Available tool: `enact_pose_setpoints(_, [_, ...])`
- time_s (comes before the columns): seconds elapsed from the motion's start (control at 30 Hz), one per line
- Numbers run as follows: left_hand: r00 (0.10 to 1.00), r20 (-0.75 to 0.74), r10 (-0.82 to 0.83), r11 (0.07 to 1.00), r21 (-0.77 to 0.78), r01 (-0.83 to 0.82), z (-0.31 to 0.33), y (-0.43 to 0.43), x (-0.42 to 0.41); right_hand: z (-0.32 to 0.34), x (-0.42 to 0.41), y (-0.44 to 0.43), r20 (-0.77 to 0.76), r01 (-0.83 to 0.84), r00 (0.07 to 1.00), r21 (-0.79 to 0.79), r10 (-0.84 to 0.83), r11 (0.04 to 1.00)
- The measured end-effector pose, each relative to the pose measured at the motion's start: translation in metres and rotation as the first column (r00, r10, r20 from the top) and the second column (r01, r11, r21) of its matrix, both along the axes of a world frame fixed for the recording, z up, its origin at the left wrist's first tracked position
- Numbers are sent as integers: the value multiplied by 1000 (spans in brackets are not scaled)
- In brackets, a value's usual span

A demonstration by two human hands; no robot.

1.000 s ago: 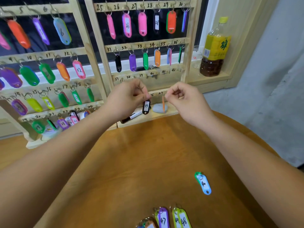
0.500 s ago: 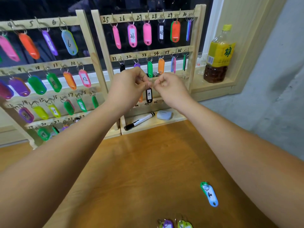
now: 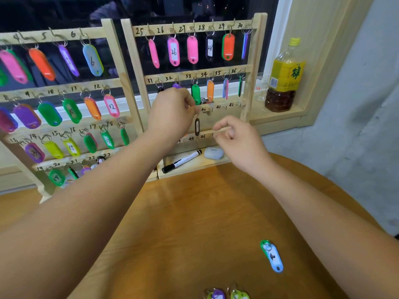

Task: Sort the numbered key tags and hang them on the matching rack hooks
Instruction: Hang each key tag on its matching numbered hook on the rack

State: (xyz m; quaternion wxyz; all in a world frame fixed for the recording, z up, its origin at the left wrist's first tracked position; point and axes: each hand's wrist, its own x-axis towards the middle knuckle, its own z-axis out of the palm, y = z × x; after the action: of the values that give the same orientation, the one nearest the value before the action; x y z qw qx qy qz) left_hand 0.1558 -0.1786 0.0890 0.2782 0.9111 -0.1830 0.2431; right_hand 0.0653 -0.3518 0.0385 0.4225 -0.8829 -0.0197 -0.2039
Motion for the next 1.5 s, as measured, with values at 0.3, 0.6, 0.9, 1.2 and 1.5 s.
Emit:
enact_pose_setpoints(0.3, [980, -134, -148, 988, 22, 152, -30, 14, -67, -39, -99, -49, -377, -112, 924, -119, 60, 987])
enact_pose_setpoints(0.6, [844, -409, -348, 920, 26, 392, -103, 6, -141, -65, -161, -67, -487, -101, 874, -166, 7, 981])
enact_pose_setpoints(0.9, [702, -493, -514, 823, -52, 565, -140, -16, -181, -77, -200, -64, -502, -24, 859, -239, -102, 971])
enact_pose_setpoints(1.2, [650, -498, -574, 759, -27, 650, -148, -49, -186, -85, -208, -59, -476, 47, 865, -241, -160, 970])
enact_pose_setpoints(1.5, [677, -443, -588, 772, -58, 633, -152, -53, -181, -86, -199, -66, -503, 6, 860, -157, -86, 988])
